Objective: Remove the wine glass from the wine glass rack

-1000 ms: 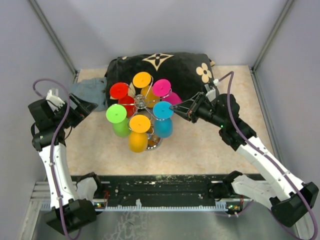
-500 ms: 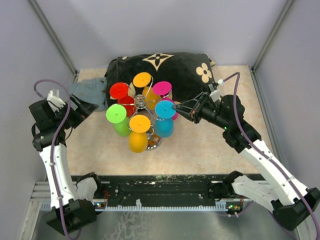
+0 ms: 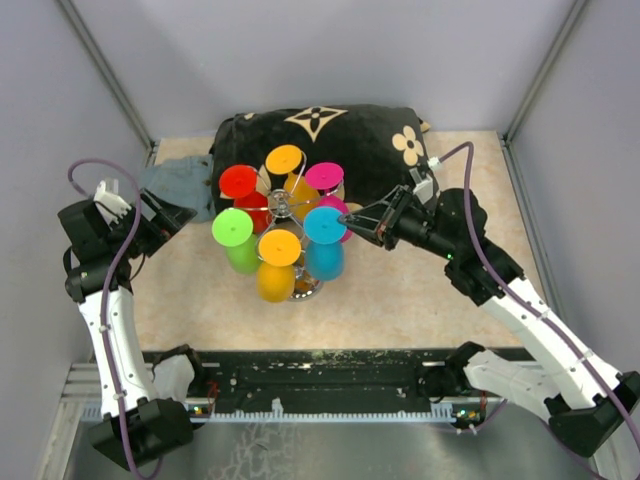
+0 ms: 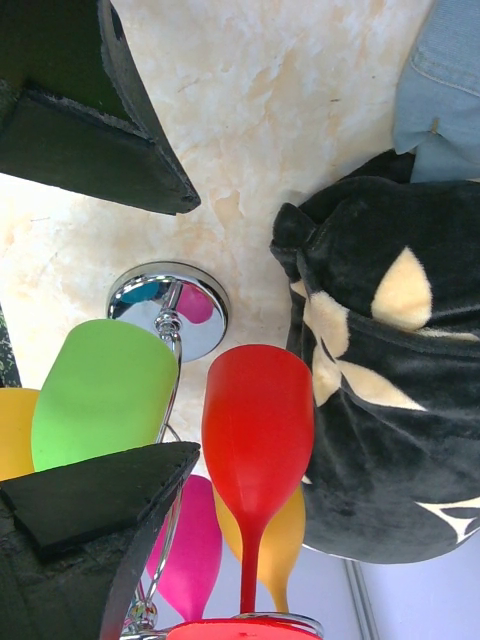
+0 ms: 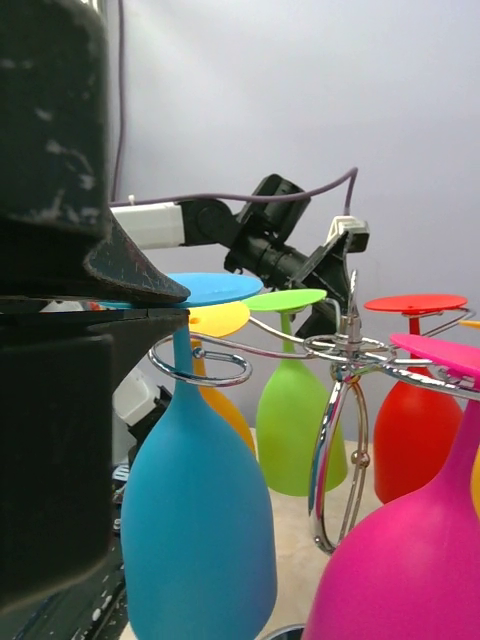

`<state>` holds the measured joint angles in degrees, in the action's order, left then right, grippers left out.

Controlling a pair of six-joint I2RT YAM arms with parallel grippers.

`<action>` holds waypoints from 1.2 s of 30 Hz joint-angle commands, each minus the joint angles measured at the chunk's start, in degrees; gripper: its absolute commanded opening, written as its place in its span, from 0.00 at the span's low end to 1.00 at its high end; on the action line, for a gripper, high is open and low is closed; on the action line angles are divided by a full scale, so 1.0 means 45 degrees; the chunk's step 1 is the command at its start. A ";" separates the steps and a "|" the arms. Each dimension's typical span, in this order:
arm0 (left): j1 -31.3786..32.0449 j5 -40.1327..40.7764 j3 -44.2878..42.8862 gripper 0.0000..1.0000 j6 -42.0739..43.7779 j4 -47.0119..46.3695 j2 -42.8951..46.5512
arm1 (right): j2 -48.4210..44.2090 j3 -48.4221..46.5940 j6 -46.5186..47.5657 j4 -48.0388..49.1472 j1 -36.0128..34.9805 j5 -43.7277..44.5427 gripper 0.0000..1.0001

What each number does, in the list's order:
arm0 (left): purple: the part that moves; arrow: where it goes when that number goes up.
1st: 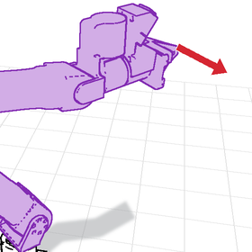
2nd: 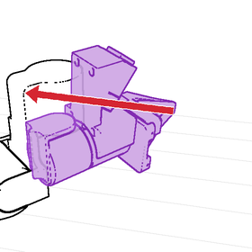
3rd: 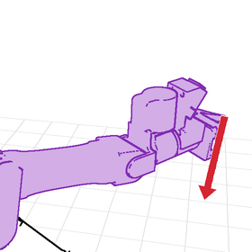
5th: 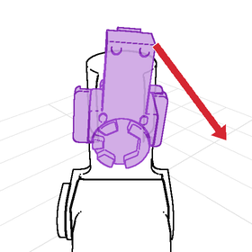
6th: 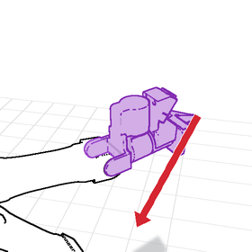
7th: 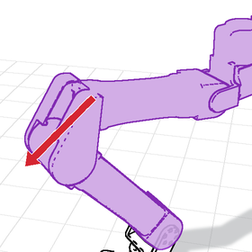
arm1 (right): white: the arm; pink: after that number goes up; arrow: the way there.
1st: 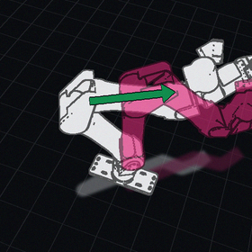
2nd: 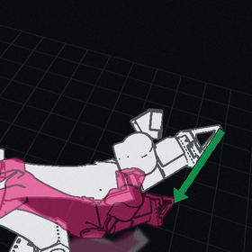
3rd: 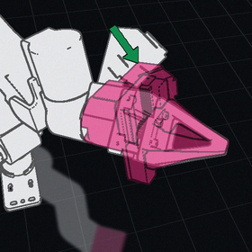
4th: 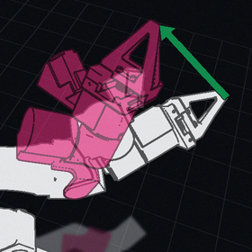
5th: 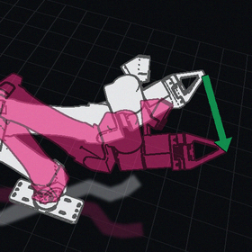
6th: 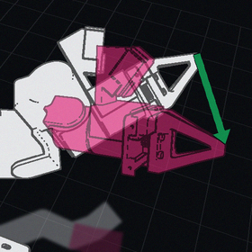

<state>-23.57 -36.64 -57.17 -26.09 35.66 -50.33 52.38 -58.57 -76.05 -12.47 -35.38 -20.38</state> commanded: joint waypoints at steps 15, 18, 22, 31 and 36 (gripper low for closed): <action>-0.0055 -0.0220 0.0224 1.00 0.0128 -0.0159 0.0207 | 0.0430 -0.0568 0.0084 0.0885 -0.0529 0.0265 0.00; -0.0055 -0.0216 0.0160 1.00 0.0188 -0.0126 0.0207 | 0.0753 -0.0729 0.0101 0.1036 -0.0653 0.0305 0.00; -0.0055 -0.0216 0.0145 1.00 0.0196 -0.0114 0.0202 | 0.0954 -0.0879 0.0120 0.1120 -0.0697 0.0426 0.00; -0.0055 -0.0334 0.0276 1.00 -0.0001 -0.0267 0.0182 | 0.0899 -0.1384 0.0302 0.0784 -0.0695 0.1417 0.00; -0.0055 -0.0351 0.0267 1.00 -0.0028 -0.0336 0.0132 | 0.0815 -0.1595 0.0430 0.0262 -0.0699 0.1925 0.00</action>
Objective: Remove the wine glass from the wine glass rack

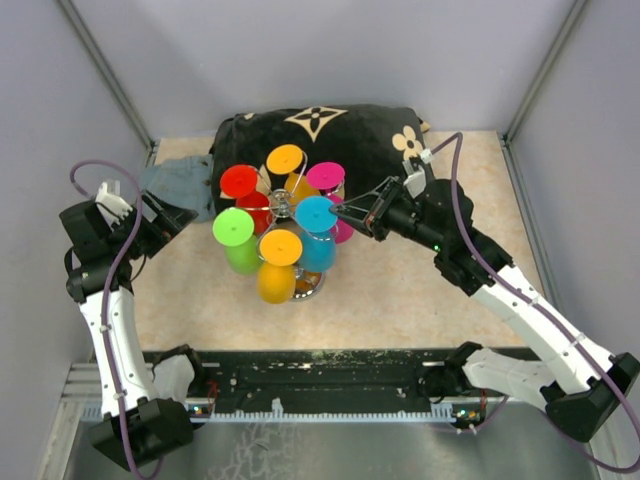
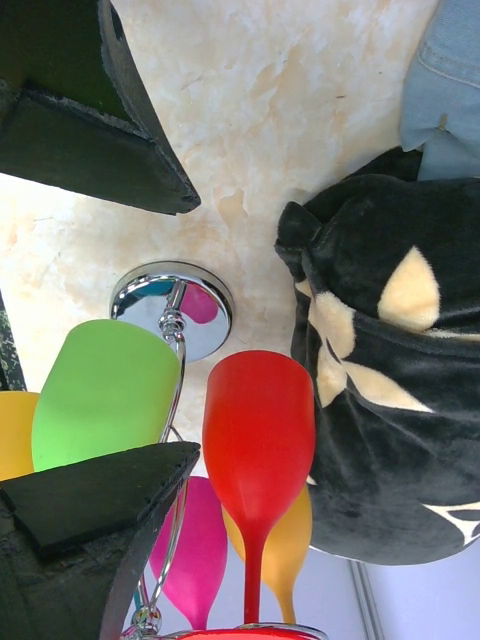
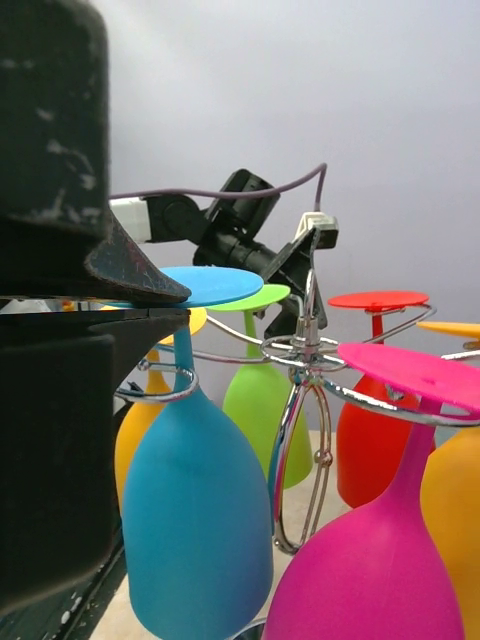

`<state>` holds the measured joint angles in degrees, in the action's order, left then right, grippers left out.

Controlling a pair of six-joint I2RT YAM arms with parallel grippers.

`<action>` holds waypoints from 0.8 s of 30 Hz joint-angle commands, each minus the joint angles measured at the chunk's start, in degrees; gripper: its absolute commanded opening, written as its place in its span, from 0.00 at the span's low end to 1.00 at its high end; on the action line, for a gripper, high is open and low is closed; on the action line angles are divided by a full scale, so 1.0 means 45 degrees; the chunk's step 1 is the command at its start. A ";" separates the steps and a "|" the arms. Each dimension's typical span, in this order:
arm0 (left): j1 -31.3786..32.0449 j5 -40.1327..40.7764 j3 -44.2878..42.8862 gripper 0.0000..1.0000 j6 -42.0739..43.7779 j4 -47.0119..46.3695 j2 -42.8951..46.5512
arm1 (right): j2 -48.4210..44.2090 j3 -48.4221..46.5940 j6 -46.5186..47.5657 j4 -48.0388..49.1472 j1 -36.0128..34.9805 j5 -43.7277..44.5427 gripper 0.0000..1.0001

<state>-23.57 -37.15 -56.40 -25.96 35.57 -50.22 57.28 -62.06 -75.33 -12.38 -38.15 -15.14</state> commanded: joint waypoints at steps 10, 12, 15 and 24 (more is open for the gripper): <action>-0.0055 -0.0302 0.0092 1.00 -0.0033 -0.0255 0.0160 | -0.0298 -0.0740 0.0280 -0.0254 -0.0077 0.1223 0.00; -0.0055 -0.0318 0.0111 1.00 -0.0038 -0.0231 0.0203 | -0.0268 -0.0670 0.0210 -0.0280 -0.0077 0.1261 0.00; -0.0055 -0.0320 0.0112 1.00 -0.0028 -0.0182 0.0270 | -0.0267 -0.0603 0.0152 -0.0222 -0.0077 0.1356 0.00; -0.0055 -0.0326 0.0016 1.00 -0.0014 -0.0088 0.0322 | -0.0607 -0.0707 0.0260 -0.0878 -0.0088 0.1970 0.00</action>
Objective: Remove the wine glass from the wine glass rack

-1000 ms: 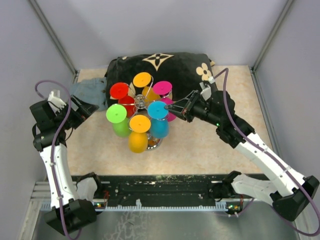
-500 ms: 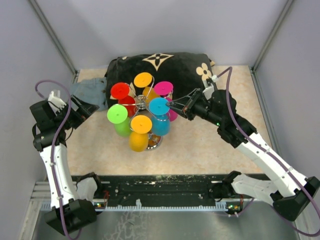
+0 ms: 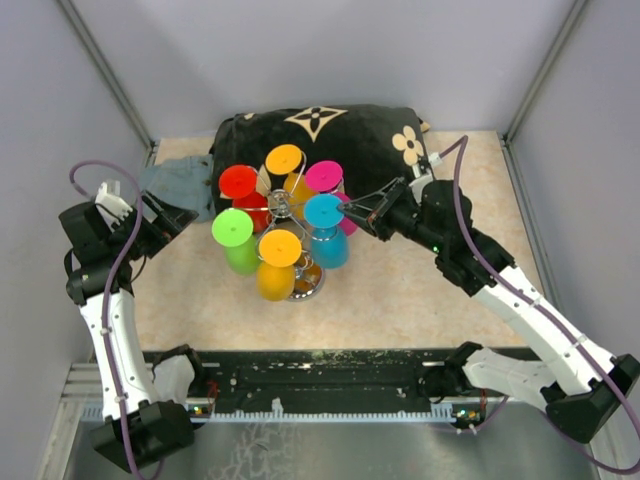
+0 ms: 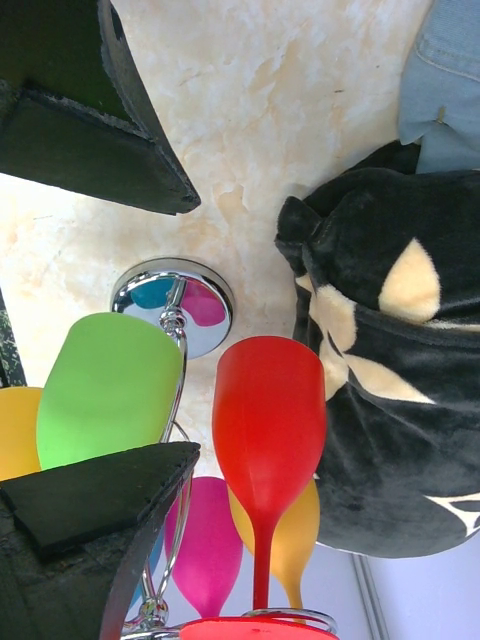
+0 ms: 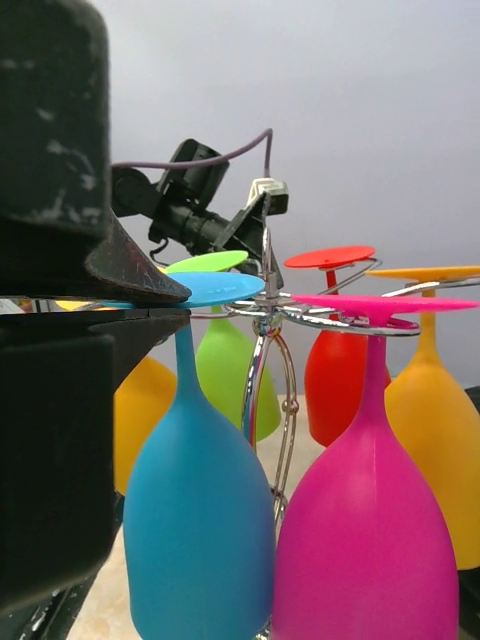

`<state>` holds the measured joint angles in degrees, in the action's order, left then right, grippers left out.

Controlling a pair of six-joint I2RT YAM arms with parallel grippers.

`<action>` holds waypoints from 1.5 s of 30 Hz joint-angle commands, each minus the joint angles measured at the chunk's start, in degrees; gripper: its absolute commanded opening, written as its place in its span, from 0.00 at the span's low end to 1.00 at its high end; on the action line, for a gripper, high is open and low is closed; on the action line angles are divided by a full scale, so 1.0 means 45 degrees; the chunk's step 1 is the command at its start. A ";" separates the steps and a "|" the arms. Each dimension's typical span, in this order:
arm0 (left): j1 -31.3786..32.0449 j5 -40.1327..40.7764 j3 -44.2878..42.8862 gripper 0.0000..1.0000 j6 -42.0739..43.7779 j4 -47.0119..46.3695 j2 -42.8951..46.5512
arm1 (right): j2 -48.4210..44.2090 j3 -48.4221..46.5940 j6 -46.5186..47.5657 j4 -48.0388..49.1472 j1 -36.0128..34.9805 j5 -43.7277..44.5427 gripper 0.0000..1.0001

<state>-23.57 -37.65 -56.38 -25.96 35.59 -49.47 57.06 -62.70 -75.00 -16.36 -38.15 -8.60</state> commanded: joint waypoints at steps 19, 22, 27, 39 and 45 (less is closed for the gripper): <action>-0.0055 0.0781 -0.1019 1.00 0.0482 0.0352 0.0209 | -0.3476 -0.0816 0.0153 -0.4181 -0.0081 0.3775 0.00; -0.0055 0.1597 -0.1830 1.00 0.0577 0.0394 0.0227 | -0.4161 -0.1492 0.0271 -0.5558 -0.0062 0.4811 0.00; -0.0064 0.1549 -0.3969 1.00 0.0409 0.0045 -0.0045 | -0.4251 -0.3613 0.1107 -0.6830 -0.0073 0.6000 0.00; -0.0055 -0.4184 -0.5962 0.99 -0.6771 -0.6599 -0.1414 | -0.0654 -0.6659 0.3208 -0.1559 -0.0081 0.3165 0.00; 0.0018 -0.5003 -0.4699 1.00 -1.0272 -1.0768 -0.1758 | 0.1152 -0.7361 0.2293 0.1761 -0.0083 0.0985 0.00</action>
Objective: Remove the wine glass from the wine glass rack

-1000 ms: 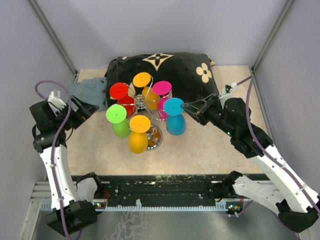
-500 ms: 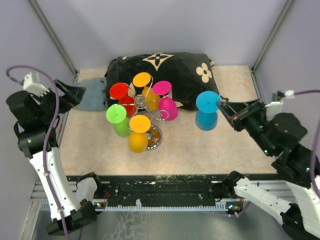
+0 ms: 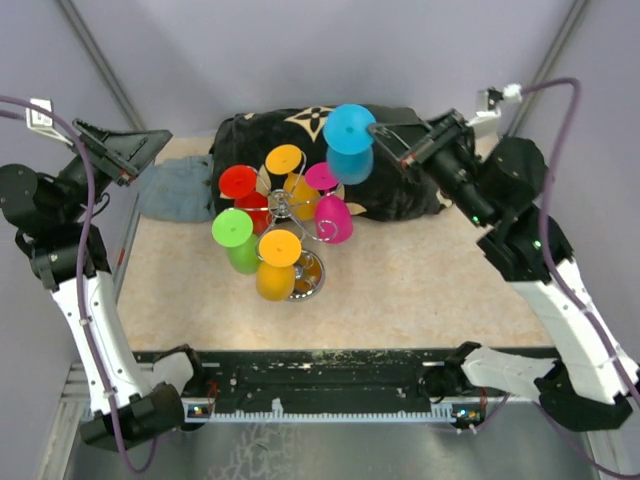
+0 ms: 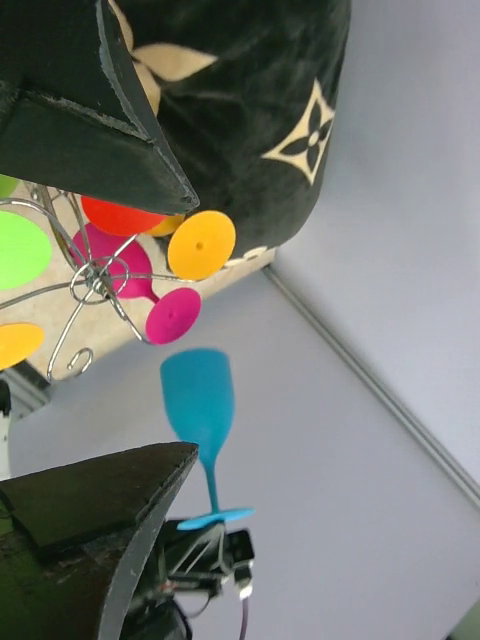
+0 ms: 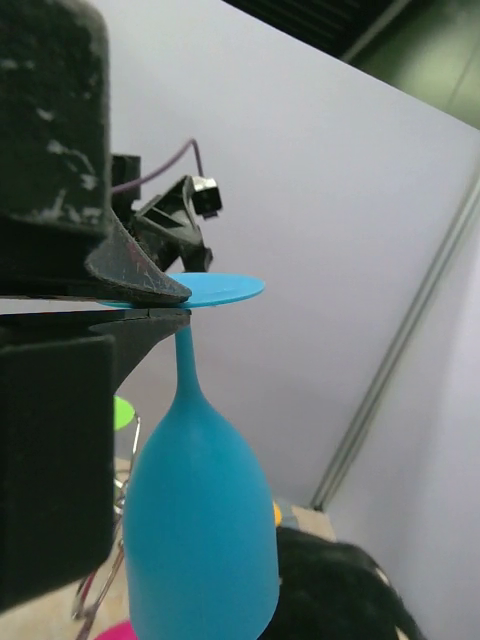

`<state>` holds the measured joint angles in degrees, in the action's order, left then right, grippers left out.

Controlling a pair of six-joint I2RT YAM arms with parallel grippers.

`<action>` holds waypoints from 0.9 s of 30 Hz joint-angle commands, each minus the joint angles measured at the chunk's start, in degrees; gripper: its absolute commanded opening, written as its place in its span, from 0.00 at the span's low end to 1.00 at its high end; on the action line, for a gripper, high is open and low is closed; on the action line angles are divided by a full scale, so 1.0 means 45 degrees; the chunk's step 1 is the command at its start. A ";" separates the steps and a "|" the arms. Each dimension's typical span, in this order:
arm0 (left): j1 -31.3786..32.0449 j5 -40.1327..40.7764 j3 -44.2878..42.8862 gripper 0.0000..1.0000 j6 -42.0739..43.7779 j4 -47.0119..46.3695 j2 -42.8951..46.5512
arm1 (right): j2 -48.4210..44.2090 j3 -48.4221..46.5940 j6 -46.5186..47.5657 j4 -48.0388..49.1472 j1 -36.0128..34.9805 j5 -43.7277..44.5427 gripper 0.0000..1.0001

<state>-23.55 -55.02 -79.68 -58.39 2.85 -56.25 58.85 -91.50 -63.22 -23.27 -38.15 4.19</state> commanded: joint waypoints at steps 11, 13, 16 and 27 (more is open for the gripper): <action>0.3088 -0.0126 -0.0544 1.00 -0.2334 -0.4195 -0.1711 | 0.2112 -0.0842 -0.1879 0.7342 -0.0077 -0.3214 0.00; 0.3459 -0.0099 -0.0456 1.00 -0.2223 -0.4258 -0.1931 | 0.2280 -0.0782 -0.2163 0.8052 -0.0078 -0.3431 0.00; 0.3957 -0.0145 -0.0389 1.00 -0.2372 -0.5034 -0.2285 | 0.2455 -0.0210 -0.2977 0.9877 -0.0079 -0.3700 0.00; 0.5268 -0.0311 -0.0595 1.00 -0.3545 -0.8999 -0.3687 | 0.2749 0.1832 -0.4862 1.3386 -0.0081 -0.3814 0.00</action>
<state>-1.45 -56.14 -80.47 -72.05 -28.03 -71.66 71.29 -83.44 -82.26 27.31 -38.15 -12.12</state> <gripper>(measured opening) 0.998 0.010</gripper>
